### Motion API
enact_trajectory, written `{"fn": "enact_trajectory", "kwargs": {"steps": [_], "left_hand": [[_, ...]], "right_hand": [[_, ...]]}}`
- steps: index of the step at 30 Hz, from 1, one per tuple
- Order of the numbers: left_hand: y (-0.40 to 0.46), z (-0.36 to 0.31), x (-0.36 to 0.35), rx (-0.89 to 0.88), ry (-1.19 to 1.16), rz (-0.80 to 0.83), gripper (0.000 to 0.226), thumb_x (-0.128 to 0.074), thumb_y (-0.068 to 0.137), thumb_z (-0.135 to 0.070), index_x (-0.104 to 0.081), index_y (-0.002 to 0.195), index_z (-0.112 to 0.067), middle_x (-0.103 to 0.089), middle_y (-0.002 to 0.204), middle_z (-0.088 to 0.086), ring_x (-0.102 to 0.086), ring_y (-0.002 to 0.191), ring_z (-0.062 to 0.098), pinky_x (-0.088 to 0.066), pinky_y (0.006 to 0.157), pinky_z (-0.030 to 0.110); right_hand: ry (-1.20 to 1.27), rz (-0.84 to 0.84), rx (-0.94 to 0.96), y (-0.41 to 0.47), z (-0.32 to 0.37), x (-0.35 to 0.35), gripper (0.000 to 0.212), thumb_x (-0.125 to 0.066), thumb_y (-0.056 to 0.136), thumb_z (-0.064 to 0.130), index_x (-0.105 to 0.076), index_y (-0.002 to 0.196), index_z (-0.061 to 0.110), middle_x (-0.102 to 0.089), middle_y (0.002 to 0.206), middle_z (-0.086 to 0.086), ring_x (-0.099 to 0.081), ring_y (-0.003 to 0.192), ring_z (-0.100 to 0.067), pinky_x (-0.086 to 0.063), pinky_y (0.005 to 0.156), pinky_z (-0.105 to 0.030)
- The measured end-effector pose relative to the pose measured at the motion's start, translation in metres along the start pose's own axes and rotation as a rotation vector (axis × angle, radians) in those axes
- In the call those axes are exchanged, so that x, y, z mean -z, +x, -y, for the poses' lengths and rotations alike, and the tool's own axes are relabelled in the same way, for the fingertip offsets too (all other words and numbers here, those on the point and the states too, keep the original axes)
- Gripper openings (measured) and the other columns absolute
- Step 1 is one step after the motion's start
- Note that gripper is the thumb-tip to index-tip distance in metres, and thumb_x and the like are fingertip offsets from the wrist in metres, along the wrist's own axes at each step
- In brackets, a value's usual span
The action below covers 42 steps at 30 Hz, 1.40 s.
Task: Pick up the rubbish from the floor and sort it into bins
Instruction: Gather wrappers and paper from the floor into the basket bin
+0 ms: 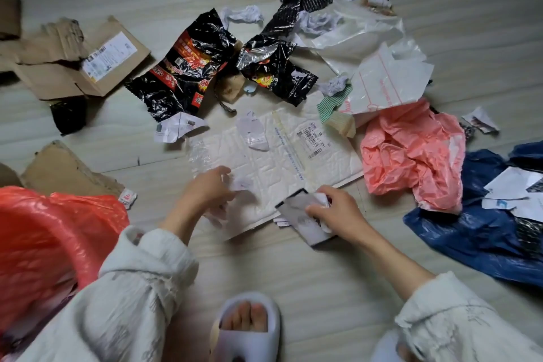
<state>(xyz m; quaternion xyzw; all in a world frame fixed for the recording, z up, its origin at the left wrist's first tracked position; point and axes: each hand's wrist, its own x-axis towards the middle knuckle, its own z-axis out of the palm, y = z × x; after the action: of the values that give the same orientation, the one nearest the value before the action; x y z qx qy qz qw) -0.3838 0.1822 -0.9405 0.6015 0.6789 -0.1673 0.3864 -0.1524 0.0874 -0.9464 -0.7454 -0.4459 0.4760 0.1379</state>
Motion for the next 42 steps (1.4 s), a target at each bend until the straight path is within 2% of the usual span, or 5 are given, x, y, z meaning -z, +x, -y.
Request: {"fn": "enact_trajectory", "kwargs": {"steps": [3, 8, 14, 26, 42], "left_hand": [[0.005, 0.008, -0.020, 0.010, 0.071, -0.070, 0.035, -0.060, 0.082, -0.034, -0.044, 0.112, -0.025, -0.066, 0.083, 0.002, -0.061, 0.078, 0.025, -0.043, 0.066, 0.027], [0.014, 0.002, -0.032, -0.057, 0.165, -0.150, 0.027, -0.054, 0.085, -0.022, -0.048, 0.111, -0.019, -0.062, 0.105, 0.011, -0.059, 0.092, 0.032, -0.040, 0.068, 0.031], [0.010, 0.006, -0.037, -0.056, 0.151, -0.162, 0.026, -0.054, 0.084, -0.027, -0.066, 0.103, -0.014, -0.057, 0.108, 0.011, -0.059, 0.101, 0.033, -0.046, 0.082, 0.035], [-0.021, -0.012, -0.014, -0.109, -0.053, -0.314, 0.026, -0.052, 0.084, -0.022, -0.065, 0.103, -0.011, -0.053, 0.105, 0.011, -0.057, 0.096, 0.035, -0.042, 0.077, 0.033], [-0.233, 0.059, 0.160, -0.250, -0.284, -0.727, 0.017, -0.059, 0.079, -0.021, -0.068, 0.086, -0.008, -0.069, 0.085, 0.013, -0.062, 0.087, 0.029, -0.043, 0.070, 0.030]], "right_hand": [[0.038, -0.125, 0.017, 0.024, 0.014, 0.007, 0.037, -0.073, 0.077, 0.006, -0.062, 0.111, -0.002, -0.053, 0.117, -0.014, -0.052, 0.109, -0.023, -0.031, 0.076, -0.012], [-0.010, -0.163, -0.055, 0.060, 0.023, -0.001, 0.043, -0.072, 0.075, 0.008, -0.059, 0.115, -0.003, -0.041, 0.130, -0.016, -0.048, 0.117, -0.024, -0.029, 0.094, -0.015], [-0.075, -0.143, -0.112, 0.071, 0.028, -0.009, 0.011, -0.065, 0.079, 0.012, -0.058, 0.087, 0.010, -0.062, 0.110, -0.019, -0.056, 0.103, -0.032, -0.036, 0.073, -0.026], [0.038, -0.122, -0.121, 0.026, 0.033, 0.003, 0.031, -0.068, 0.078, 0.012, -0.059, 0.107, 0.006, -0.066, 0.110, -0.013, -0.059, 0.105, -0.031, -0.046, 0.088, -0.035], [0.167, -0.089, 0.320, -0.141, 0.247, 0.003, 0.017, -0.061, 0.079, 0.011, -0.053, 0.094, 0.012, -0.058, 0.083, -0.002, -0.055, 0.073, -0.016, -0.046, 0.059, -0.028]]}}
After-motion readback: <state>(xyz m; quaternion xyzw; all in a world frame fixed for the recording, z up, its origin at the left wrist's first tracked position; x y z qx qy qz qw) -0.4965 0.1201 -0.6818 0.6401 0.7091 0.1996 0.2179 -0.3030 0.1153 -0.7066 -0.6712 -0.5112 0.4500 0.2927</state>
